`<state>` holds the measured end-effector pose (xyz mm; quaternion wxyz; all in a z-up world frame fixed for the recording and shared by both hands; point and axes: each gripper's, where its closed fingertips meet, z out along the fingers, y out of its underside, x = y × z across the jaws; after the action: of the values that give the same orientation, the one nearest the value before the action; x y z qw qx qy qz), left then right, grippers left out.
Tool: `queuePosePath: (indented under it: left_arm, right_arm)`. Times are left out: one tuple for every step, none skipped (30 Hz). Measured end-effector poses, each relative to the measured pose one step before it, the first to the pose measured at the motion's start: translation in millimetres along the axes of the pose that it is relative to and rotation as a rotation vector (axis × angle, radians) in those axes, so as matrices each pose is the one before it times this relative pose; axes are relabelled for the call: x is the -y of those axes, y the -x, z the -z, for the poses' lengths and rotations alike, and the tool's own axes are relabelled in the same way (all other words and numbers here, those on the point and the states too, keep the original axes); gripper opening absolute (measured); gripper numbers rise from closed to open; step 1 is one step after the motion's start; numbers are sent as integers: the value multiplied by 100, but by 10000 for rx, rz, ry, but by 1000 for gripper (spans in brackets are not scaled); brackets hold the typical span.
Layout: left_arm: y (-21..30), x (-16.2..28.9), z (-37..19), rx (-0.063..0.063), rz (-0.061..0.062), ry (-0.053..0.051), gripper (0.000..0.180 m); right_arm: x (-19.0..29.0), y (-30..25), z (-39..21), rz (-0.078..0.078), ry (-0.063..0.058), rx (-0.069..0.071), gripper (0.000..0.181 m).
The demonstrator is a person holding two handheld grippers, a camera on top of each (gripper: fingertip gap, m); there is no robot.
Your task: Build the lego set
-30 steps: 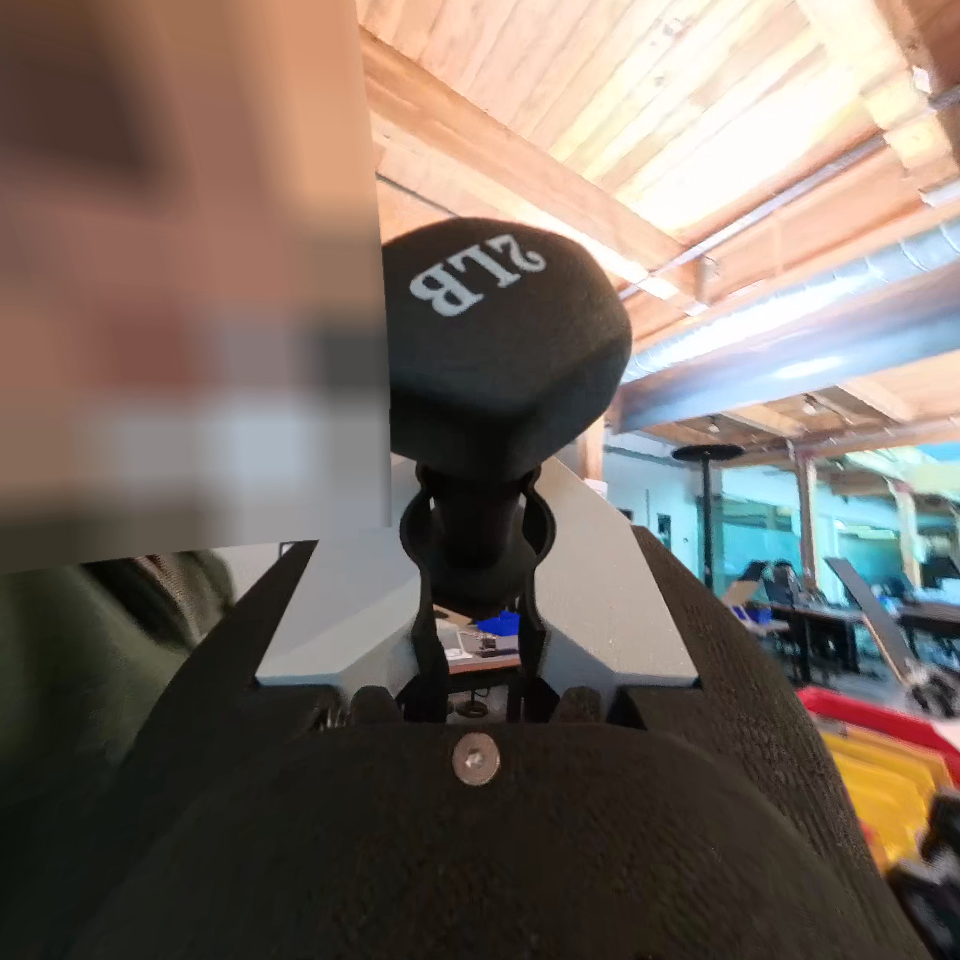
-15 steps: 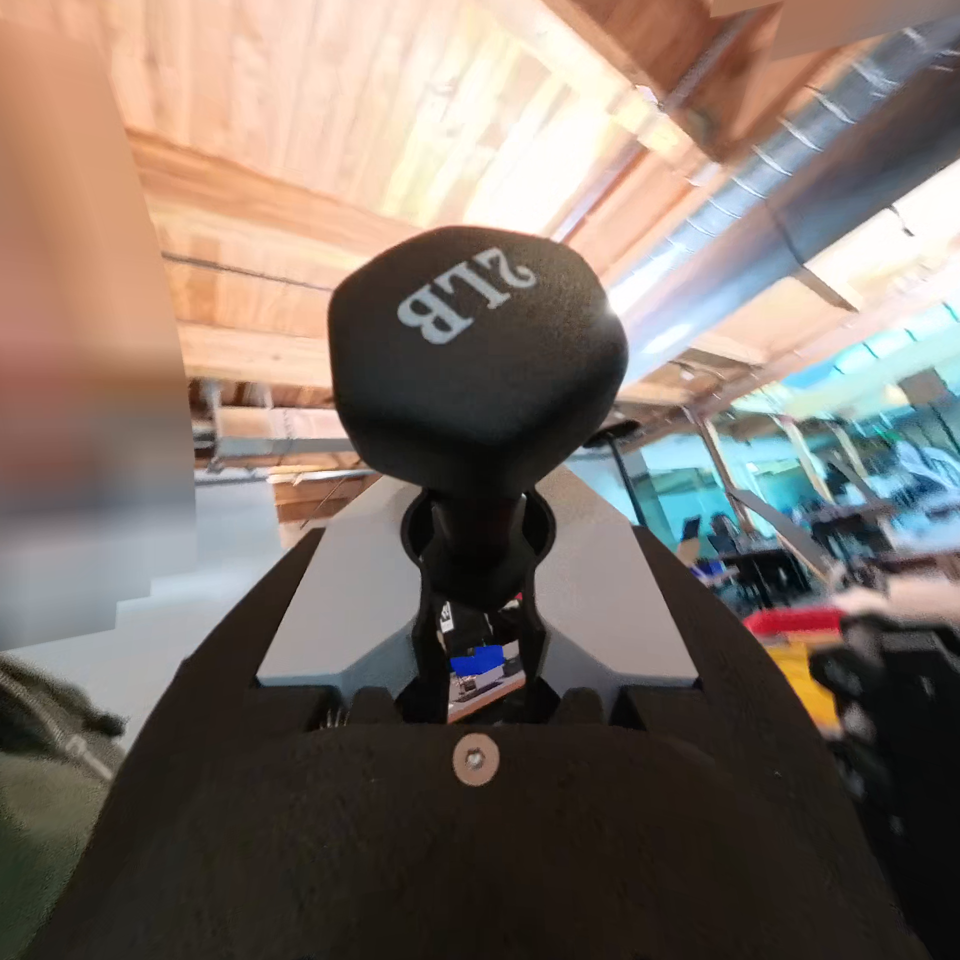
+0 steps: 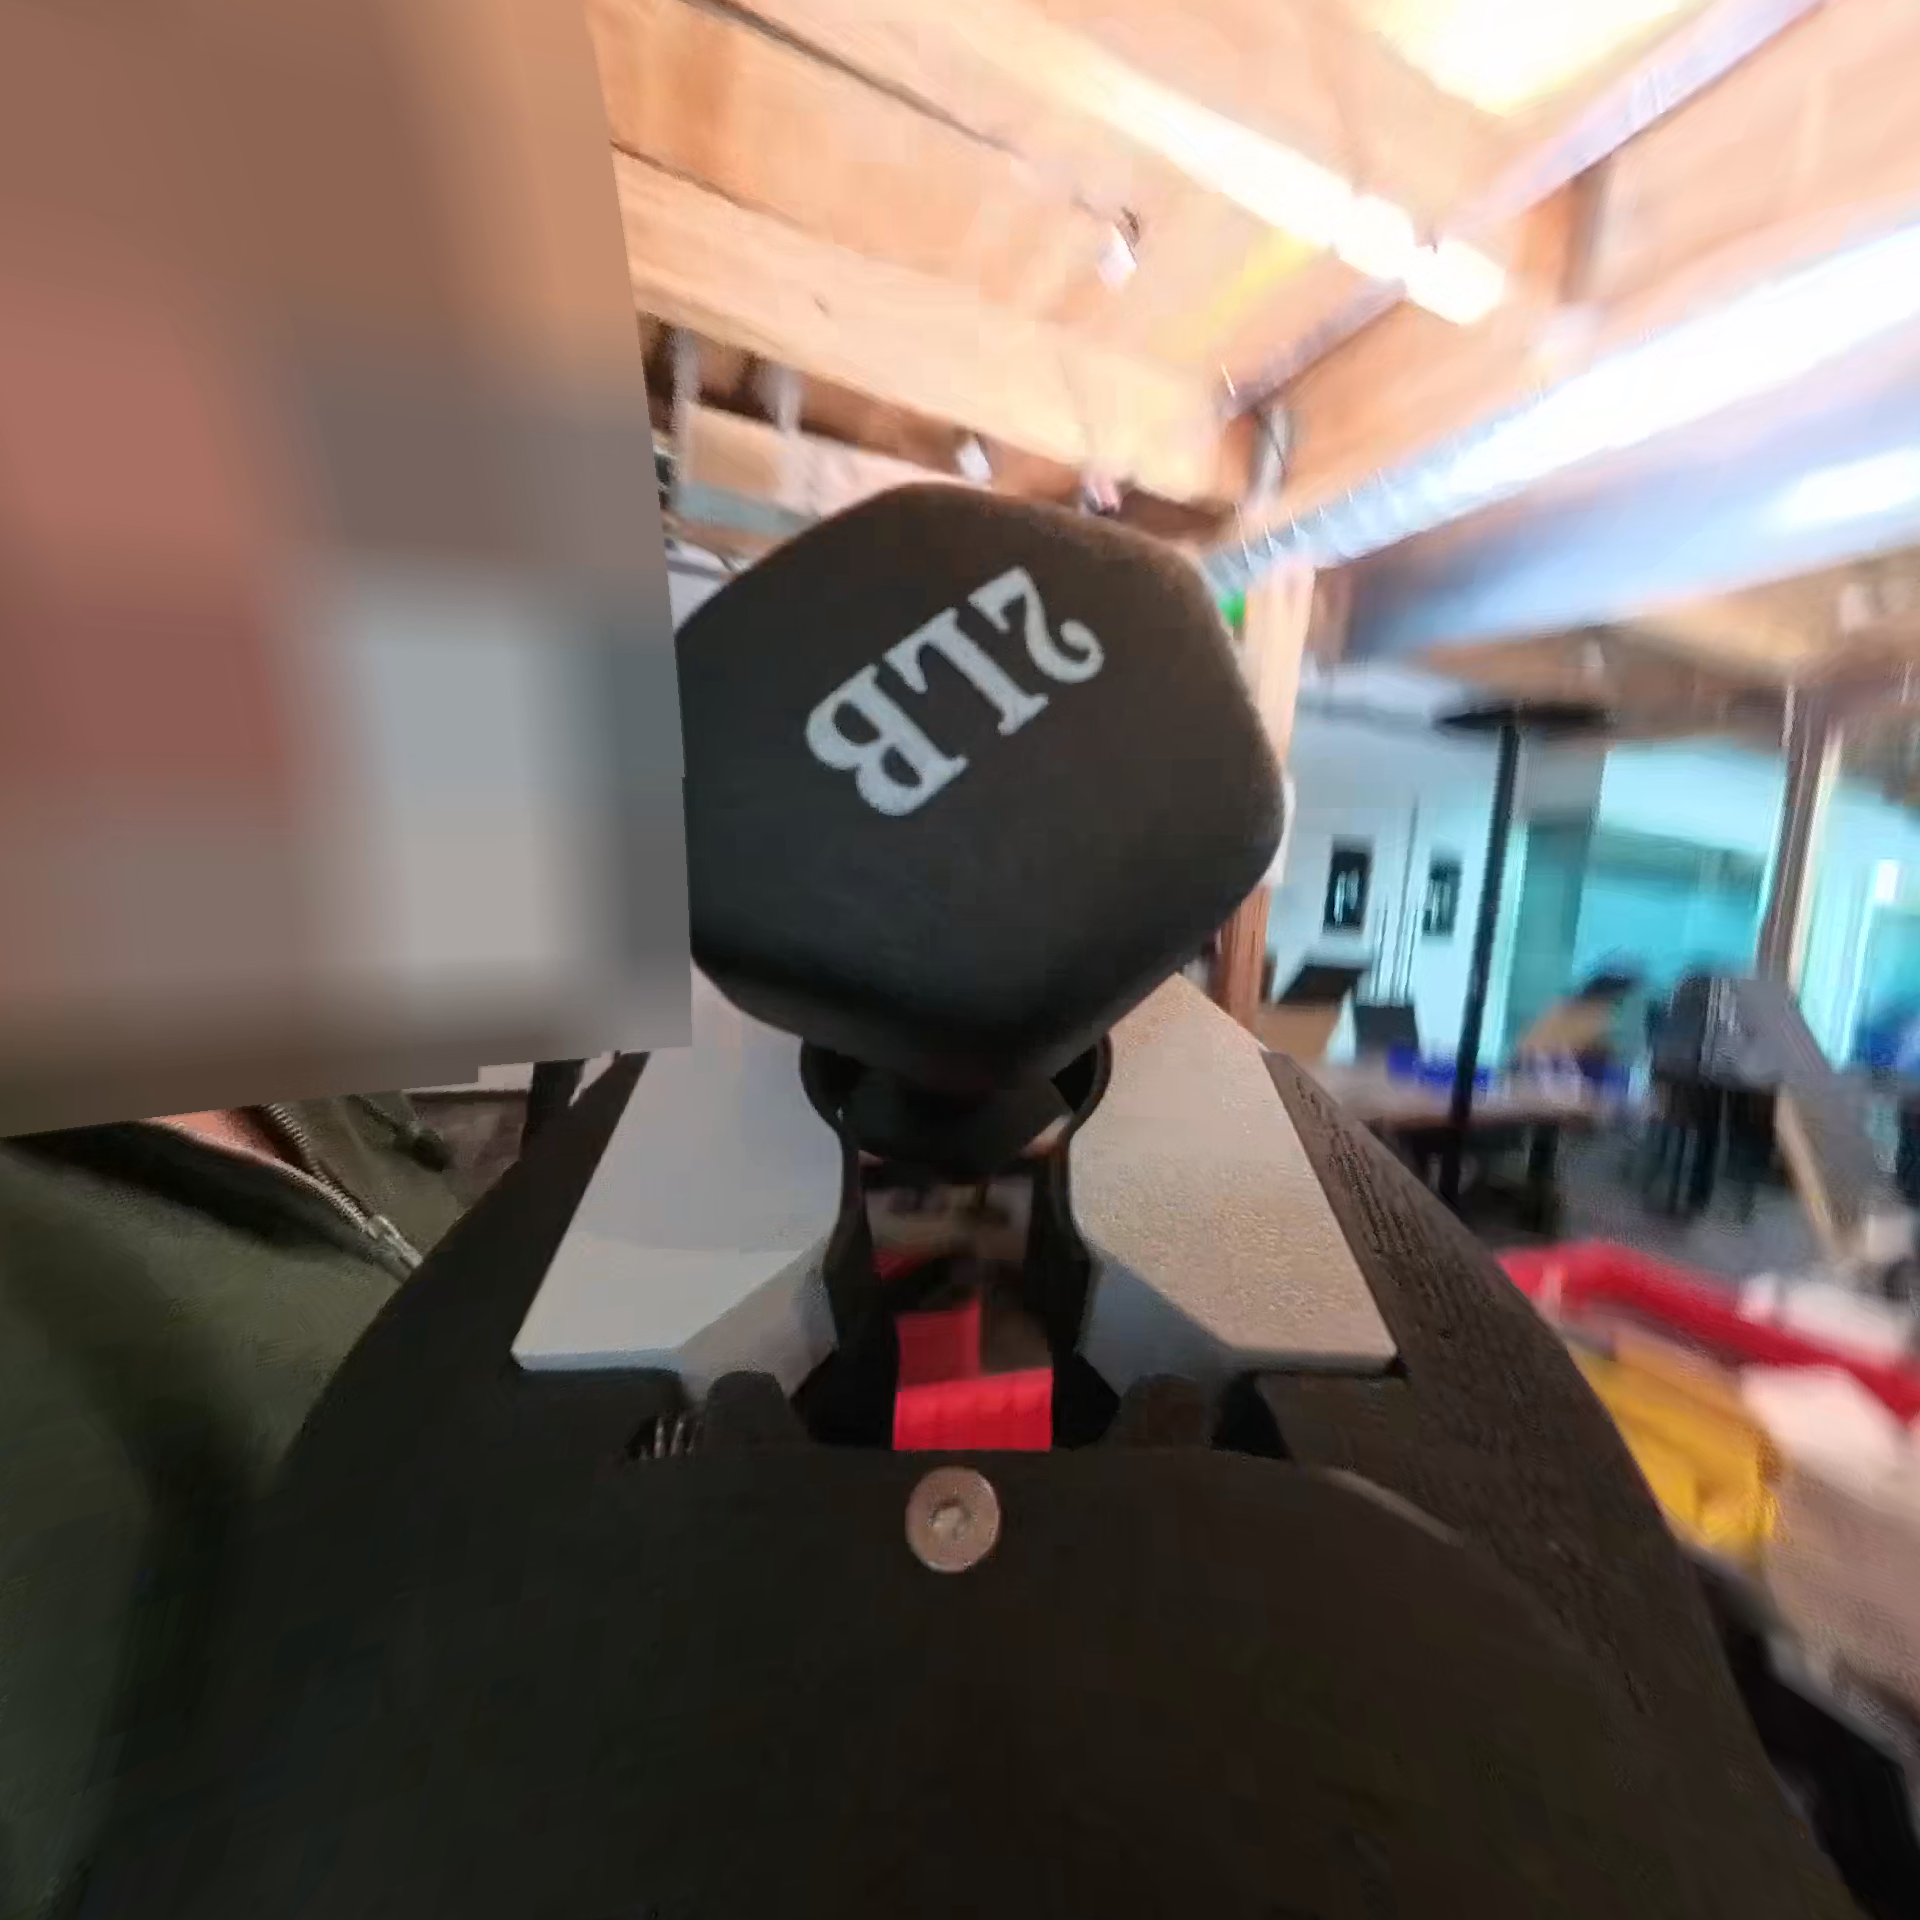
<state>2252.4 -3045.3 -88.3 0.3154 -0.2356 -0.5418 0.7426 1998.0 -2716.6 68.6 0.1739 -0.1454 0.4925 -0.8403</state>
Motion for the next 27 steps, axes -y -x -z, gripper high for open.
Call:
queuePosePath:
  left_arm:
    - [-358,-431,-966,-69,94,-31,94]
    - [-412,-397,-849,-76,227,-57,94]
    - [-409,-538,-686,-81,263,-39,94]
    - [-419,-711,-776,-92,211,17,92]
    - [-338,-973,-585,-78,139,99,92]
    - [-313,-989,-892,-74,109,162,92]
    - [-94,-1017,-919,-74,118,171,92]
    - [-171,-875,-1011,-80,147,122,93]
    - [-185,-434,-838,-95,164,55,93]
    - [-282,-321,-742,-106,134,-4,95]
    - [-269,-225,-778,-117,71,-48,95]
    - [-493,-97,-925,-166,26,-48,94]
    - [-413,-261,-976,-223,-11,-27,93]
    - [-597,-125,-1111,-255,-47,-2,92]
    - [-632,-294,-967,-234,-99,25,92]
    - [-537,-293,-1093,-193,-107,27,92]
    - [-501,-54,-1018,-162,-61,2,92]
    - [-478,-63,-304,-147,-2,-21,92]
    - [-676,-220,-691,-117,39,-47,92]
    - [-219,-165,-632,-82,46,-58,92]
    - [-150,-217,-566,-51,53,-40,92]
    - [-76,-233,-500,-38,62,-4,92]
    - [-87,-276,-396,-30,72,36,92]
    - [-63,-321,-289,-15,57,52,92]
    - [-91,-284,-325,3,36,52,92]
    - [-29,-336,-84,8,17,42,92]
    - [65,-373,63,18,19,45,92]
  right_arm:
    - [-1694,-2757,-187,-898,750,-325,29]
    - [-1603,-2784,-250,-935,769,-253,29]
    - [-1433,-2746,-306,-1073,745,-156,29]
    - [-1182,-2632,-262,-1073,690,-90,29]
    - [-924,-2448,-207,-1007,614,-36,29]
    - [-621,-2253,-136,-872,447,-36,29]
    - [-395,-2086,-111,-817,319,-59,29]
    - [-264,-1889,-67,-673,286,-94,29]
    - [-193,-1716,40,-465,335,-132,29]
    - [-129,-1603,-89,-244,342,-224,29]
    - [-52,-1445,43,-190,347,-231,29]
    - [40,-1332,-56,-140,325,-179,29]
    - [135,-1221,-2,-260,270,-122,29]
    - [234,-1189,8,-303,216,-164,29]
    - [291,-1152,-47,-357,219,-153,29]
    - [351,-1037,-30,-380,174,-63,29]
    - [377,-937,-37,-474,151,5,29]
    - [381,-838,-54,-325,151,-8,29]
    - [334,-758,-44,-301,200,-46,29]
    - [306,-696,17,-177,198,-87,29]
    - [216,-580,9,-194,221,-84,29]
    - [131,-549,-208,-157,310,-120,29]
    - [-44,-517,-3,-185,424,-161,29]
    - [-109,-515,-192,-166,517,-175,30]
    - [-196,-466,-147,-250,577,-170,30]
    - [-256,-457,-201,-211,631,-222,30]
    - [-277,-460,-252,-250,672,-245,30]
